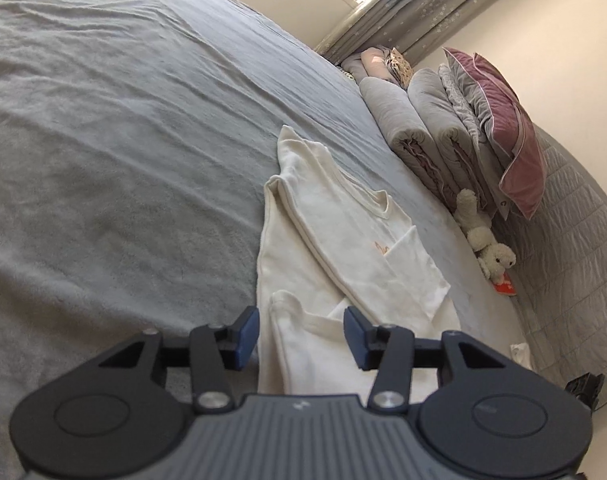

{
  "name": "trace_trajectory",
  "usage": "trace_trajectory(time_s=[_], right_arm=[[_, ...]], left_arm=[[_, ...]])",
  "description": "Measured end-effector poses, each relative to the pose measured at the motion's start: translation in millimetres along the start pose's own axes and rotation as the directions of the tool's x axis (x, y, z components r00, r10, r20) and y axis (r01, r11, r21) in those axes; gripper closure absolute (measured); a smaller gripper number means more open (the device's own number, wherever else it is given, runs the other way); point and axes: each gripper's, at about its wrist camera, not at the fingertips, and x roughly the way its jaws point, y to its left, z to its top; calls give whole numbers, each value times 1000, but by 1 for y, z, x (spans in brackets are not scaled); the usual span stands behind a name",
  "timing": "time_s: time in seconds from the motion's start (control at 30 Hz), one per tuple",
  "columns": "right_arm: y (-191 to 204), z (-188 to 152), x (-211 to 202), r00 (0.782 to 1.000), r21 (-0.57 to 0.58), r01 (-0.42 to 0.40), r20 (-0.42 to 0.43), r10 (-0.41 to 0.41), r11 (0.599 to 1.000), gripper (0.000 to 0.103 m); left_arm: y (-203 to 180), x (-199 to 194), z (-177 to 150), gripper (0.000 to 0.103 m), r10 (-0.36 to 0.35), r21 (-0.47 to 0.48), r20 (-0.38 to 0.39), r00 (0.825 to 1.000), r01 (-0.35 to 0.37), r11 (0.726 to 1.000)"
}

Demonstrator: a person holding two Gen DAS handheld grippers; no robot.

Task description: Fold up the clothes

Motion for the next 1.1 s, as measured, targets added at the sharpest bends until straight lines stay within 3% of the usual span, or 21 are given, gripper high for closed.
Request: trace_trajectory(time_s=[0.07, 0.1, 0.2, 0.3, 0.53, 0.67, 0.83, 1.1], right_arm=[[12, -10, 8, 998, -115, 60, 0, -60, 992, 53], [18, -15, 10, 996, -162, 88, 16, -86, 983, 63], [34, -28, 18, 985, -295, 171, 69, -157, 940, 78], [40, -34, 15, 978, -346, 205, 112, -177, 915, 89], [44, -36, -1, 962, -365, 255, 193, -195, 895, 91], [46, -38, 1, 964, -373, 250, 184, -193, 893, 91], [43, -36, 4, 970, -352, 228, 167, -179, 908, 91], [52, -39, -12, 937, -360, 293, 293, -191, 886, 94]], left_arm=[[-11, 1, -7, 64, 58, 89, 20, 998, -59, 994], [-16, 1, -11, 75, 82, 133, 39, 996, -86, 987], [-32, 1, -27, 89, 137, 265, 110, 984, -162, 950], [-42, -2, -40, 95, 160, 349, 179, 971, -215, 912], [-48, -15, -54, 97, 160, 375, 283, 946, -262, 889], [-52, -14, -59, 97, 176, 402, 292, 940, -288, 869], [-54, -15, -59, 97, 174, 396, 310, 935, -294, 870], [-64, -26, -63, 97, 146, 414, 409, 901, -326, 850]])
